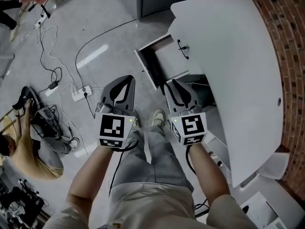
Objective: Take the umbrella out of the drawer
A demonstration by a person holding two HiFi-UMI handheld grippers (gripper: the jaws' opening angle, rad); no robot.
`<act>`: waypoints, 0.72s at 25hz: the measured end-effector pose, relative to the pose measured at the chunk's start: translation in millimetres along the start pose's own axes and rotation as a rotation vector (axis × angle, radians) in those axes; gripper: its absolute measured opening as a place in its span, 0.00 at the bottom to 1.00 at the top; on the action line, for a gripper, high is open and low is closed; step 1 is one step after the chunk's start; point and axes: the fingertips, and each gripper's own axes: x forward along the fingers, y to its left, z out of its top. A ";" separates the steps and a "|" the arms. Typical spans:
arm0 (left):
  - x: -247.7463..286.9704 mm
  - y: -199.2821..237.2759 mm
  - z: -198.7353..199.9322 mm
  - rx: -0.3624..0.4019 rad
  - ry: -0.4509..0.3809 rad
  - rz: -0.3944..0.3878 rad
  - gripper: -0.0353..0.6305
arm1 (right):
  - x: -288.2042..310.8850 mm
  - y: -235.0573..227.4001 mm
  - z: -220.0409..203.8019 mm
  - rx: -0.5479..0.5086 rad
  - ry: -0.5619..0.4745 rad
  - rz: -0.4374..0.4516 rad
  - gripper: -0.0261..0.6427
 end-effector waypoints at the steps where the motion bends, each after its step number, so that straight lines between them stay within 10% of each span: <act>1: 7.5 1.0 -13.8 -0.008 0.017 -0.004 0.06 | 5.5 0.0 -11.2 0.002 0.015 0.000 0.16; 18: 120.0 -9.4 -192.8 -0.076 0.148 -0.091 0.06 | 112.3 -12.5 -200.3 0.105 0.182 0.001 0.16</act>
